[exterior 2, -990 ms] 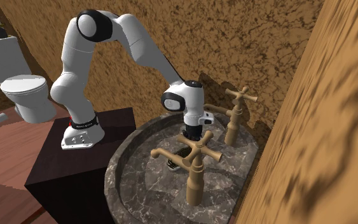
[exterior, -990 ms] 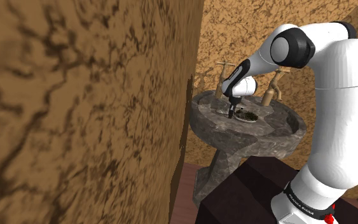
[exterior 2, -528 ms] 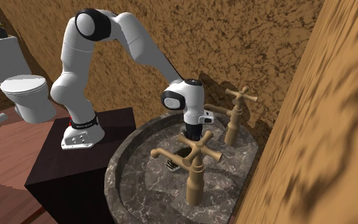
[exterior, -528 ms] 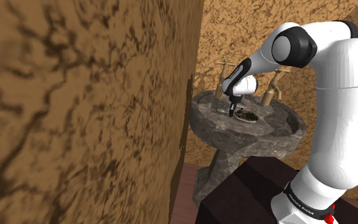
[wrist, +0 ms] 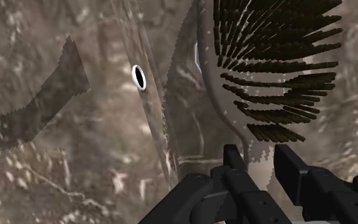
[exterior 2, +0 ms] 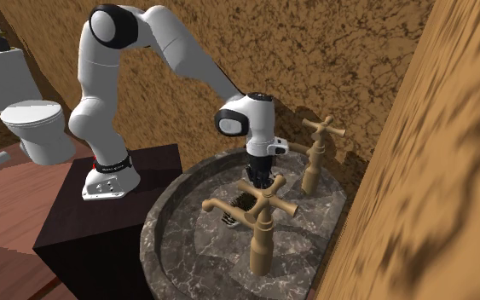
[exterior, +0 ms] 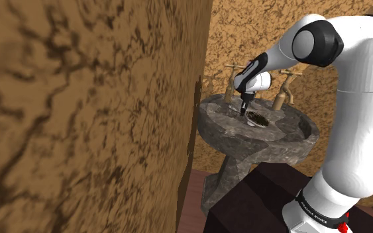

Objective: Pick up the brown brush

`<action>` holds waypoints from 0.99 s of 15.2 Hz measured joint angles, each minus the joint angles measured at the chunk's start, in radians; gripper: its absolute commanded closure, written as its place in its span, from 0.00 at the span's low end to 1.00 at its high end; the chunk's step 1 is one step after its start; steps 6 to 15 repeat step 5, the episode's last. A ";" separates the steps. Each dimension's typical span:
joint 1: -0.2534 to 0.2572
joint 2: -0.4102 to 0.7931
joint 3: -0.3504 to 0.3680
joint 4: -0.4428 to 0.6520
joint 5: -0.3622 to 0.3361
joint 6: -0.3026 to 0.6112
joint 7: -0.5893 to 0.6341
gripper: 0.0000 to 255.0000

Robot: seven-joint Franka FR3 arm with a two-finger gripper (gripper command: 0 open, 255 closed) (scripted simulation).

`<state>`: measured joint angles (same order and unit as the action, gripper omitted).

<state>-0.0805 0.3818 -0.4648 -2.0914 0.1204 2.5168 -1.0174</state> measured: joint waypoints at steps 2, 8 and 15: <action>0.008 -0.021 -0.009 0.002 -0.014 -0.022 0.008 1.00; 0.012 -0.046 -0.019 0.008 -0.028 -0.050 0.013 1.00; 0.012 -0.046 -0.019 0.008 -0.028 -0.050 0.013 1.00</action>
